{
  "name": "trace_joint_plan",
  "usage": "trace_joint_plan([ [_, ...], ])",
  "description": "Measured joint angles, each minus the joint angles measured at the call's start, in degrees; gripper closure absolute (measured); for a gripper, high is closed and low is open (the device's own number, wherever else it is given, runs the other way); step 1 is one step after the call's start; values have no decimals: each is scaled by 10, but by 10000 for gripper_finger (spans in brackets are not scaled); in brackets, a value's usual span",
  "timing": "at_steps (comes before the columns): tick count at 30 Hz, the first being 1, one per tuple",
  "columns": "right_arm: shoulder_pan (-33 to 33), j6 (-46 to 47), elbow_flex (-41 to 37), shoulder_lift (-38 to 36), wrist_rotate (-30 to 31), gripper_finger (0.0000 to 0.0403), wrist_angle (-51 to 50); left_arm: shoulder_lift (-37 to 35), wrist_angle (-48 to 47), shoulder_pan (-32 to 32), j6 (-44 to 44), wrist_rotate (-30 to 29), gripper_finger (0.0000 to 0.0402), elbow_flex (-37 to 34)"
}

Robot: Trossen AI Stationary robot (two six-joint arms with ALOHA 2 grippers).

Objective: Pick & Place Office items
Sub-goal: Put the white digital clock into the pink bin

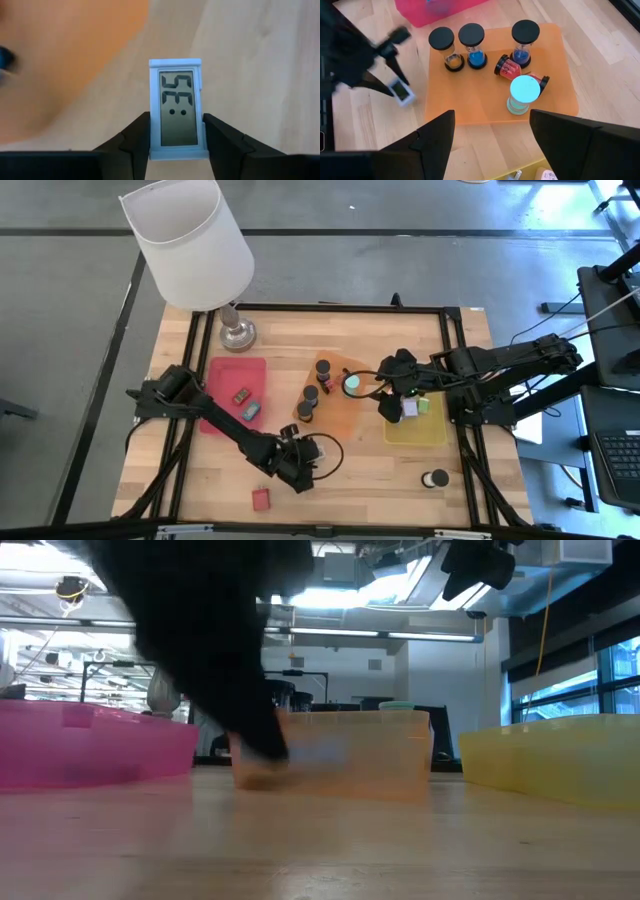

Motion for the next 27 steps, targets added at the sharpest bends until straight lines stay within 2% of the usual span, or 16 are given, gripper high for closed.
trace_joint_plan([
  [6, 0, 0, 0, 0, -2, 142, 0, -75, -67, 1, 1, -17, 241, 13],
  [9, 0, 0, 0, 0, -2, 142, 0, -133, -117, -1, -33, -22, 248, 15],
  [14, 0, 0, 0, 0, -2, 142, 0, -232, -265, -11, -134, -58, 249, 14],
  [19, 0, 3, 0, 0, -2, 142, 0, -309, -446, -29, -273, -85, 243, 12],
  [24, 0, 33, 0, 0, -2, 142, 0, -328, -642, -51, -403, -53, 247, 12],
  [27, 0, 49, 0, 0, -2, 142, 0, -334, -653, -65, -416, -20, 245, 1],
])
